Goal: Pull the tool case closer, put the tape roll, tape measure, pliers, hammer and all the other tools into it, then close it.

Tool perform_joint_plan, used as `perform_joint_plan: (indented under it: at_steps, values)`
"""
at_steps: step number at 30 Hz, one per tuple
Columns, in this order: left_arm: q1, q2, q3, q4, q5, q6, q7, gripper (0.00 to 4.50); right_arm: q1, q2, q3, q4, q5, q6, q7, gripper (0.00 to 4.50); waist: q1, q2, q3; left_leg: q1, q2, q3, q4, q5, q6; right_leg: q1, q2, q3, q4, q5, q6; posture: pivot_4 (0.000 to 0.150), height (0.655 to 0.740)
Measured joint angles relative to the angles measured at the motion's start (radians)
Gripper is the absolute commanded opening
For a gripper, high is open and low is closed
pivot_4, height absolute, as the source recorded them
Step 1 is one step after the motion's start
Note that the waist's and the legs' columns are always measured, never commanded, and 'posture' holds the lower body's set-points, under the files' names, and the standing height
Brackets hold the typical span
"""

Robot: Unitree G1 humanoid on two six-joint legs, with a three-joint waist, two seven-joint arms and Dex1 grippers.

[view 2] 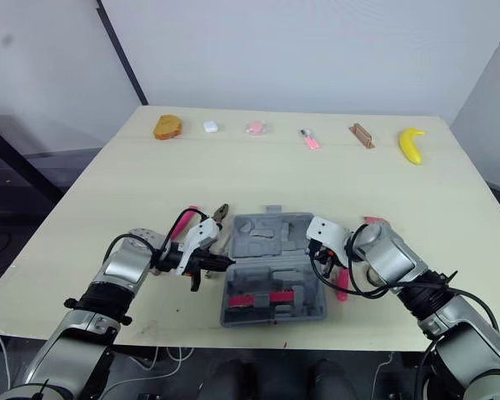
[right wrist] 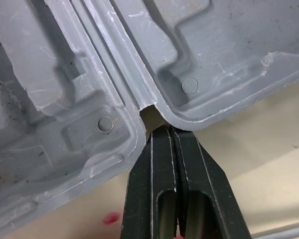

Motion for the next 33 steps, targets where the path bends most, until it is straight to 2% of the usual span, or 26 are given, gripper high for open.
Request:
perform_joint_plan:
  at_steps: [10,21,33]
  values:
    - [0.06,0.003,-0.01,-0.106,-0.035,0.053,0.051,0.0,0.045,-0.029,-0.021,-0.058,-0.001,0.021,0.003,0.03,0.006,0.0,0.0,0.0,0.0,0.0,0.0,0.0,0.0,0.0,0.0,0.0,0.0,0.0,0.0,0.15,0.74]
    - [0.068,-0.017,-0.041,-0.134,-0.055,0.066,0.074,0.0,0.134,-0.077,-0.074,-0.155,0.009,0.062,0.006,0.03,0.011,0.0,0.0,0.0,0.0,0.0,0.001,-0.002,0.003,0.001,0.0,0.0,0.0,0.0,0.0,0.15,0.74]
    - [0.073,-0.041,-0.077,-0.154,-0.066,0.069,0.079,0.0,0.171,-0.106,-0.11,-0.182,0.013,0.084,-0.006,0.03,0.015,0.0,0.0,0.0,0.0,0.0,0.001,-0.002,0.004,0.001,0.0,0.0,-0.001,0.0,0.0,0.15,0.74]
